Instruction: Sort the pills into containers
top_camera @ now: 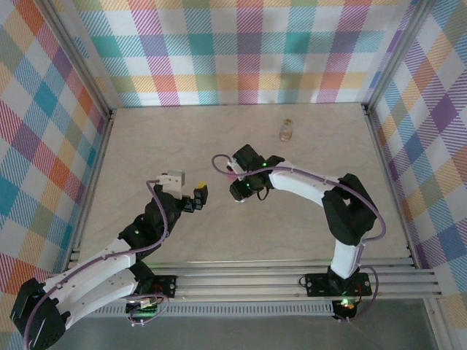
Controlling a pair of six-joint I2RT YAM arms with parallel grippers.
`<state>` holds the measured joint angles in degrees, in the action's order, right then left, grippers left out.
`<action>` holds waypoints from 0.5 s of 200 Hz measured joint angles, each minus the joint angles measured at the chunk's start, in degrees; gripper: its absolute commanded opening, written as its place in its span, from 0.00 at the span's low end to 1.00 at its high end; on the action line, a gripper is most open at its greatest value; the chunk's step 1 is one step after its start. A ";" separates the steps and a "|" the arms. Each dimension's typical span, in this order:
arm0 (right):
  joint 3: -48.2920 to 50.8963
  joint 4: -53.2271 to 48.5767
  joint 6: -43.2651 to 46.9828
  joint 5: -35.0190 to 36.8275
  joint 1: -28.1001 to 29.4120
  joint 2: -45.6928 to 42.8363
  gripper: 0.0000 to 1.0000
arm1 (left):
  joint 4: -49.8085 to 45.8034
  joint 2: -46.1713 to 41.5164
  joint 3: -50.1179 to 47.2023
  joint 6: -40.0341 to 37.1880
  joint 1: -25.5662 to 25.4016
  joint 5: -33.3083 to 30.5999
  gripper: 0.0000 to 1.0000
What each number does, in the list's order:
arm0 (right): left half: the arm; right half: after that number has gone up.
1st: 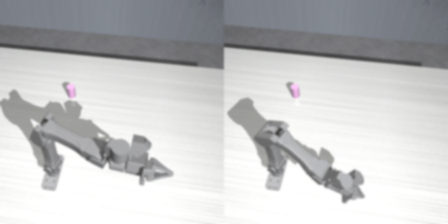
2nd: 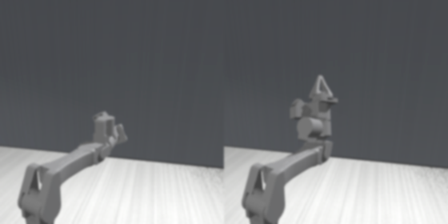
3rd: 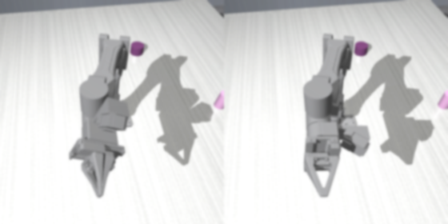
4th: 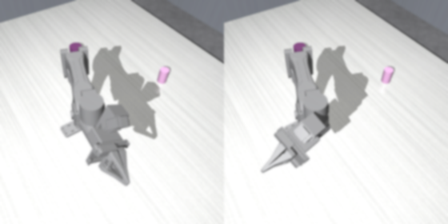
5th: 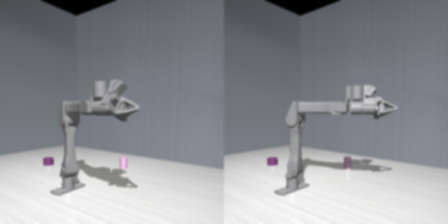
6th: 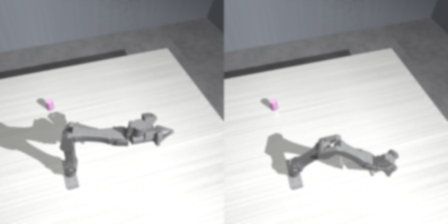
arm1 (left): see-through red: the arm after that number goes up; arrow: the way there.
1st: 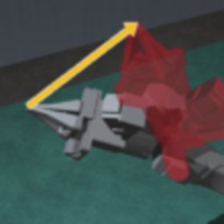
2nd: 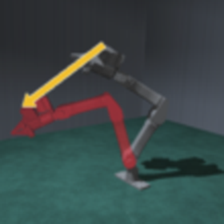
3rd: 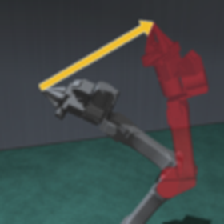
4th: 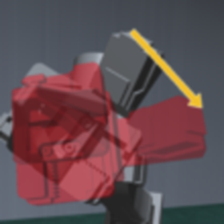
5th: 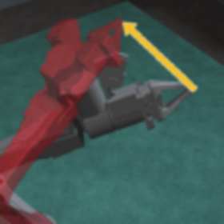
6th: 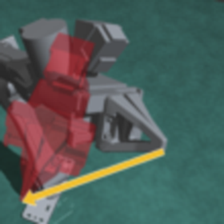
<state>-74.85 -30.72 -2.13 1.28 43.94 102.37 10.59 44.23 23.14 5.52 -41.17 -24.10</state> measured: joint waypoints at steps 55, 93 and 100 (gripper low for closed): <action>-1.77 -2.97 25.55 -19.61 -5.11 -14.51 0.40 | 17.14 4.00 -5.64 -13.16 0.28 21.66 0.99; -4.48 -9.51 46.51 -31.10 -8.76 -15.87 0.41 | 20.31 7.72 -5.57 -22.64 0.90 36.35 0.97; -4.79 -11.41 50.03 -32.50 -8.74 -15.91 0.41 | 21.00 8.22 -5.57 -23.93 0.98 38.53 0.96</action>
<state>-79.64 -42.13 47.90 -31.22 35.20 86.46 31.59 52.45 17.56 -18.41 -40.18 14.44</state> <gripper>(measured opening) 0.439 0.969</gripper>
